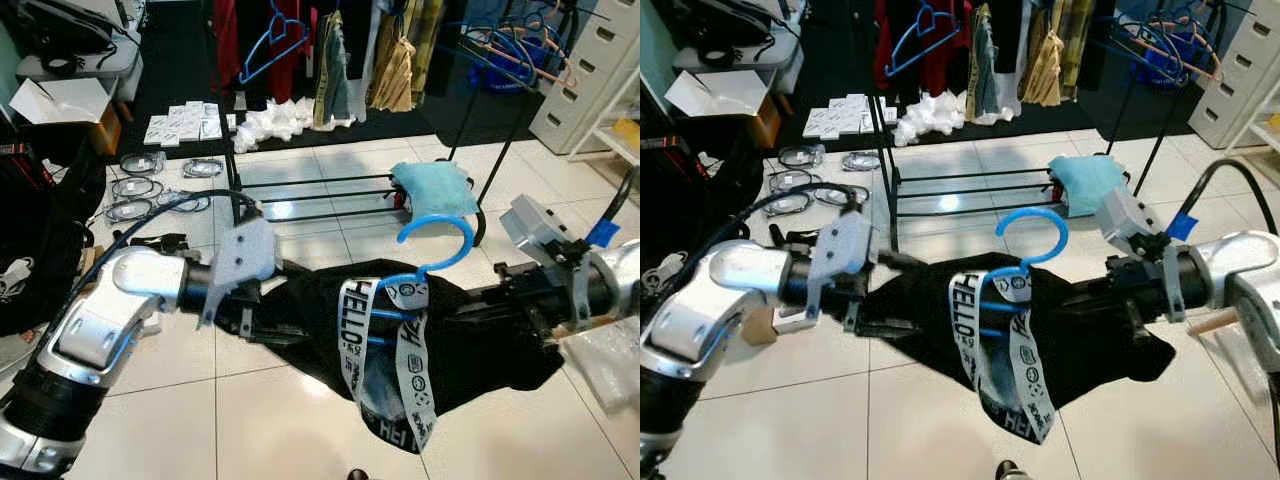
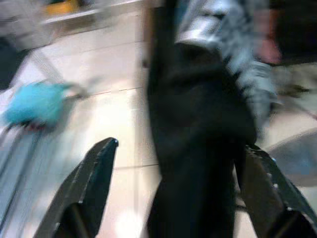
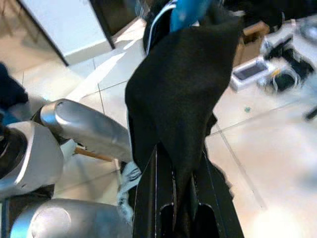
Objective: Hang hanger
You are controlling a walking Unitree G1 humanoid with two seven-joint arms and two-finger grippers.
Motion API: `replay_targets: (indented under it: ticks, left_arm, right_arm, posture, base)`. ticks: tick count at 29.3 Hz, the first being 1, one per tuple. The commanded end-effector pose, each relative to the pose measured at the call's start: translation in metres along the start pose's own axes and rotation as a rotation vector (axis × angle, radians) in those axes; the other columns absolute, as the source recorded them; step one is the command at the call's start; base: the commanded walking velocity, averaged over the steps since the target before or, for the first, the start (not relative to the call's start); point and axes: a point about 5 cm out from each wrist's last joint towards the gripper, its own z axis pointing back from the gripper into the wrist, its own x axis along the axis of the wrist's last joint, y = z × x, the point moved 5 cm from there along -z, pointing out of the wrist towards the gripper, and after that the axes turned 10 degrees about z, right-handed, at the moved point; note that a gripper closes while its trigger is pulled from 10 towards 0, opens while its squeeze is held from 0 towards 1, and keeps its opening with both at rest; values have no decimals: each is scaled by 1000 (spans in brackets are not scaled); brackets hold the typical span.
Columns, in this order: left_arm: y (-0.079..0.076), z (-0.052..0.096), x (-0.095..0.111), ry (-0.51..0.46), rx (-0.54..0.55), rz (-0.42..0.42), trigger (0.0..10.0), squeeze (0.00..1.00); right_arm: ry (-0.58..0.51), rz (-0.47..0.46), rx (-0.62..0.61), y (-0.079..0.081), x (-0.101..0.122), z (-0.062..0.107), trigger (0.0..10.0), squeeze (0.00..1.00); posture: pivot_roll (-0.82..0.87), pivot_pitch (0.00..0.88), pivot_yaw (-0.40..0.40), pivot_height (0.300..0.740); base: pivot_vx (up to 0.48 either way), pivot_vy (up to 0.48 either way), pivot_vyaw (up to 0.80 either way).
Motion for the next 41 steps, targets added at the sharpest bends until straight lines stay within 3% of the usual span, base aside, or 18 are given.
replay_targets:
  ticks: [1, 4, 6, 7, 11, 13, 14, 15, 16, 18, 19, 21, 22, 23, 28, 29, 32, 41]
  left_arm:
    - [15, 26, -26, 68, 111, 59, 10000, 1000]
    - [18, 33, -30, 63, 140, 89, 10000, 1000]
    - [27, 47, -48, 57, 252, 161, 10000, 1000]
    - [27, 47, -48, 57, 252, 161, 10000, 1000]
    - [46, 67, -73, 36, 491, 246, 10000, 1000]
    - [54, 82, -101, 13, 713, 337, 10000, 1000]
    - [54, 82, -101, 13, 713, 337, 10000, 1000]
    - [47, 83, -123, 5, 784, 448, 10000, 0]
    - [47, 83, -123, 5, 784, 448, 10000, 0]
    - [16, 77, -163, -25, 887, 653, 10000, 0]
    - [16, 77, -163, -25, 887, 653, 10000, 0]
    - [-27, 71, -192, -50, 985, 800, 10000, 0]
    - [-27, 71, -192, -50, 985, 800, 10000, 0]
    - [-58, 76, -210, -45, 1115, 886, 10000, 0]
    - [-67, 84, -213, -49, 1189, 883, 10000, 0]
    - [-81, 91, -225, 16, 1213, 862, 10000, 0]
    - [-91, 95, -232, 45, 1214, 863, 10000, 0]
    - [-89, 87, -237, -45, 1224, 940, 10000, 0]
  right_arm:
    - [25, -44, -67, -1, -17, 3, 0, 0]
    - [42, -64, -99, -3, -25, 4, 0, 0]
    - [101, -127, -216, -10, -55, 8, 0, 0]
    - [101, -127, -216, -10, -55, 8, 0, 0]
    - [148, -222, -385, -16, -94, 7, 0, 0]
    - [164, -314, -617, -28, -125, 10, 0, 0]
    - [164, -314, -617, -28, -125, 10, 0, 0]
    - [149, -358, -735, -32, -138, 11, 10000, 0]
    - [149, -358, -735, -32, -138, 11, 10000, 0]
    - [149, -439, -968, -27, -170, 15, 10000, 0]
    - [149, -439, -968, -27, -170, 15, 10000, 0]
    - [194, -518, -1196, -8, -204, 25, 10000, 0]
    - [194, -518, -1196, -8, -204, 25, 10000, 0]
    - [258, -585, -1326, 17, -231, 32, 10000, 0]
    - [296, -605, -1349, 29, -243, 32, 10000, 0]
    - [253, -635, -1396, 31, -245, 35, 10000, 0]
    - [205, -664, -1405, 28, -245, 33, 10000, 0]
    - [68, -784, -1469, 17, -248, 32, 10000, 0]
  posture:
    - [-27, 130, -18, 740]
    - [-28, 130, -16, 740]
    - [-27, 133, -15, 740]
    - [-27, 133, -15, 740]
    - [-29, 135, -12, 740]
    - [-27, 139, -7, 740]
    - [-27, 139, -7, 740]
    - [-30, 141, -3, 740]
    - [-30, 141, -3, 740]
    - [-31, 142, -3, 740]
    - [-31, 142, -3, 740]
    - [-39, 147, -1, 740]
    - [-39, 147, -1, 740]
    - [-34, 141, -7, 740]
    - [-33, 139, -7, 740]
    - [-22, 120, -14, 740]
    - [-31, 103, -6, 740]
    - [-51, 63, -14, 740]
  base:
    - [0, 0, 0]
    - [0, 0, 0]
    - [0, 0, 0]
    - [0, 0, 0]
    - [0, 0, 0]
    - [0, 0, 0]
    - [0, 0, 0]
    - [0, 0, 0]
    - [0, 0, 0]
    - [0, 0, 0]
    - [0, 0, 0]
    - [0, 0, 0]
    - [0, 0, 0]
    - [0, 0, 0]
    - [0, 0, 0]
    - [0, 0, 0]
    - [81, 0, 0]
    - [319, 0, 0]
